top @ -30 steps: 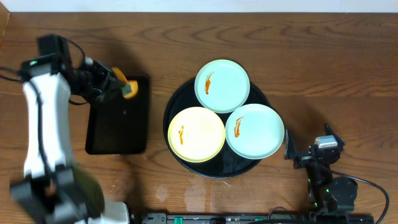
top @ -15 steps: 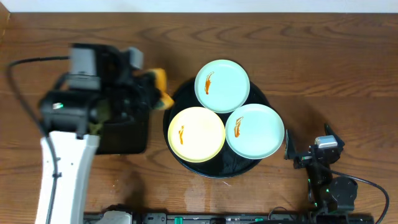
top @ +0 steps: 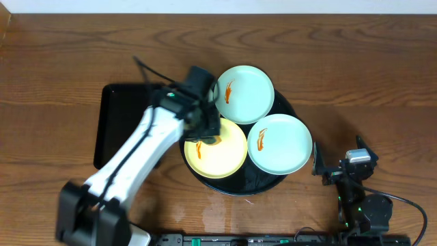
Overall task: Clean dirty plates on tray and stack at the side
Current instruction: 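Carry the sponge with the left gripper toward the cream plate, then place the sponge on the cream plate and withdraw the left gripper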
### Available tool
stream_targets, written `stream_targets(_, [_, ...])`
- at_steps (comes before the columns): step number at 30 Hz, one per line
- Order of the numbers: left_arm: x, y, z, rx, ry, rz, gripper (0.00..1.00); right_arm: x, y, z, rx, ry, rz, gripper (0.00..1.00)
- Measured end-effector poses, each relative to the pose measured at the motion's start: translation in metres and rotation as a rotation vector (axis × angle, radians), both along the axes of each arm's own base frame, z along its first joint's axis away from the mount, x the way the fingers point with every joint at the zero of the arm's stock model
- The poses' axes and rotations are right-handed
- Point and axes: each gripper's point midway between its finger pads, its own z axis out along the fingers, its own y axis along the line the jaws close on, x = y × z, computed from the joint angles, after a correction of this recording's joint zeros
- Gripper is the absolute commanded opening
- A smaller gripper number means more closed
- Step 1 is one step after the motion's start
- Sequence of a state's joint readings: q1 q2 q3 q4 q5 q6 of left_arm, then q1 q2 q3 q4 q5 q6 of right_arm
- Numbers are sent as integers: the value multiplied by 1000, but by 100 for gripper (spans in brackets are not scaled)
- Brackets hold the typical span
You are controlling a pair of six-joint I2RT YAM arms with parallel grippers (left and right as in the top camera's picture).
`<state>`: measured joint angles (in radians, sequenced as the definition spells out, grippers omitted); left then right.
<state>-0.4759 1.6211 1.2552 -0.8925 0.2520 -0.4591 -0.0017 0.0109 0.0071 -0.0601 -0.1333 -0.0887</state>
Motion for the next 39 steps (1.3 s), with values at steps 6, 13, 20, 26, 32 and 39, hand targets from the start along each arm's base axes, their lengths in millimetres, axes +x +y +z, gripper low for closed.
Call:
stream_targets(6, [-11,-21,-51,73,121,-15,8,0,0,0,0,0,0,99])
stream_targets(13, [-23,-24,-73,117,191,-13,28,0,0,0,0,0,0,99])
stream_targets(20, [-27,-23,-69,98,214,-15,41,0,0,0,0,0,0,99])
stream_targets(26, [-27,-12,-33,58,246,7,40,0,0,0,0,0,0,99])
stream_targets(32, [0,26,52,-51,65,105,41,0,0,0,0,0,0,99])
stream_targets(39, [-11,128,123,-39,-138,387,46,0,0,0,0,0,0,99])
